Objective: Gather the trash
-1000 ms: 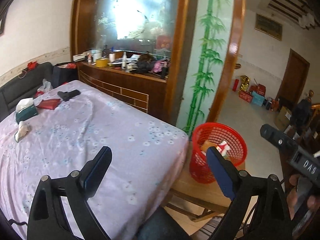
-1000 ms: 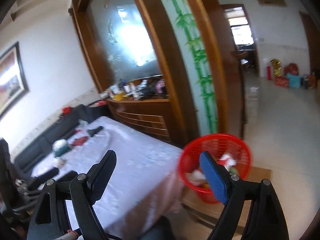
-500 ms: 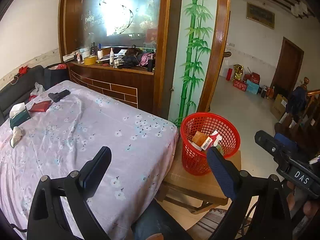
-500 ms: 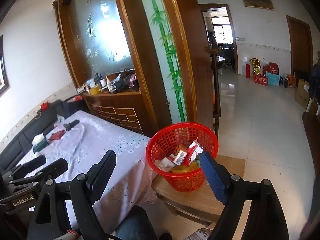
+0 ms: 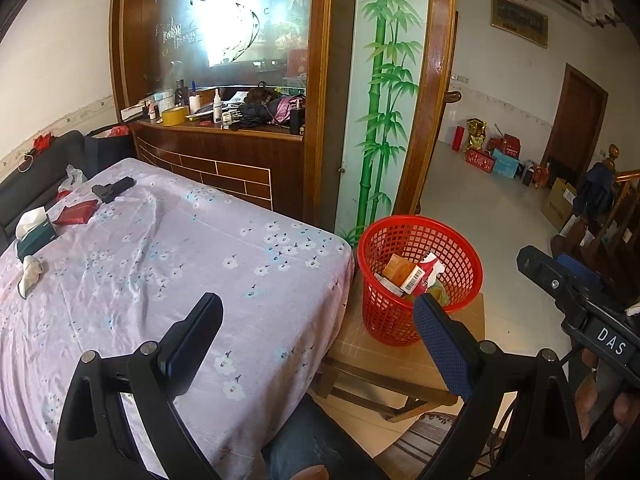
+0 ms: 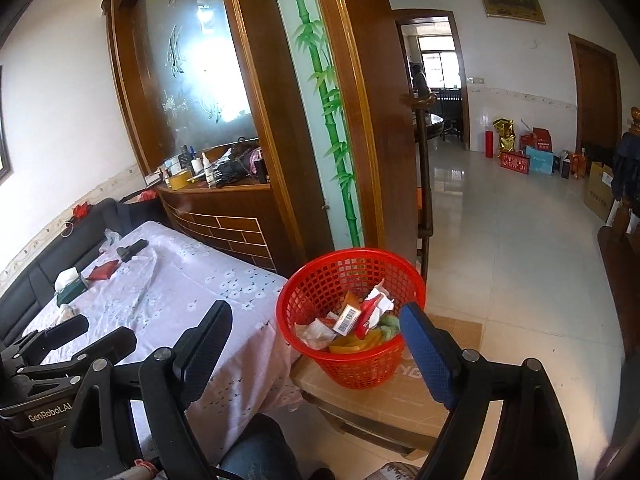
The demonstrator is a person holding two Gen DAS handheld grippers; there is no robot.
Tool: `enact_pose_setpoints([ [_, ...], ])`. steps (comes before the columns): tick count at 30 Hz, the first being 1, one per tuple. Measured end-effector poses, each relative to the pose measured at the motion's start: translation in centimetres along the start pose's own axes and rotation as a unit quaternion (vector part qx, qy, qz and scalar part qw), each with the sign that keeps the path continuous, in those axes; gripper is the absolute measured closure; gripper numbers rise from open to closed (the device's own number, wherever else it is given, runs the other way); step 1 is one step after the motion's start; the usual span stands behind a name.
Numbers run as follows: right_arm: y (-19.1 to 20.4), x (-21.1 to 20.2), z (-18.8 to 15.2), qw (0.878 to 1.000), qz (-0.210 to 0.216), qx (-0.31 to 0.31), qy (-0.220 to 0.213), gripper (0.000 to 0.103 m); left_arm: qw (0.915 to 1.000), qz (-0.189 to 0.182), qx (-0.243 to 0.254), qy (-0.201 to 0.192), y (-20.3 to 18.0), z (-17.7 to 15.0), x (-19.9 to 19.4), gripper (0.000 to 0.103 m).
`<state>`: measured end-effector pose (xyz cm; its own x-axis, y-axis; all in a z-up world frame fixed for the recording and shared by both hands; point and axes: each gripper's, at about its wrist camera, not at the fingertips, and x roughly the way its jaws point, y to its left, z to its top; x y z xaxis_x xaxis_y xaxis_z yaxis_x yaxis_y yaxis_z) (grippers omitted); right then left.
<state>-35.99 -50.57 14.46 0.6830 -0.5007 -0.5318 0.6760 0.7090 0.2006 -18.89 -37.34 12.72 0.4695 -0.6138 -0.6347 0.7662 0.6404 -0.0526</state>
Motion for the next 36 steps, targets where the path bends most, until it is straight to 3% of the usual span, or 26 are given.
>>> enact_pose_setpoints([
  [36, -0.16, -0.21, 0.24, 1.0, -0.004, 0.003, -0.001, 0.014, 1.0, 0.001, 0.002, -0.002, -0.34, -0.12, -0.11, 0.008],
])
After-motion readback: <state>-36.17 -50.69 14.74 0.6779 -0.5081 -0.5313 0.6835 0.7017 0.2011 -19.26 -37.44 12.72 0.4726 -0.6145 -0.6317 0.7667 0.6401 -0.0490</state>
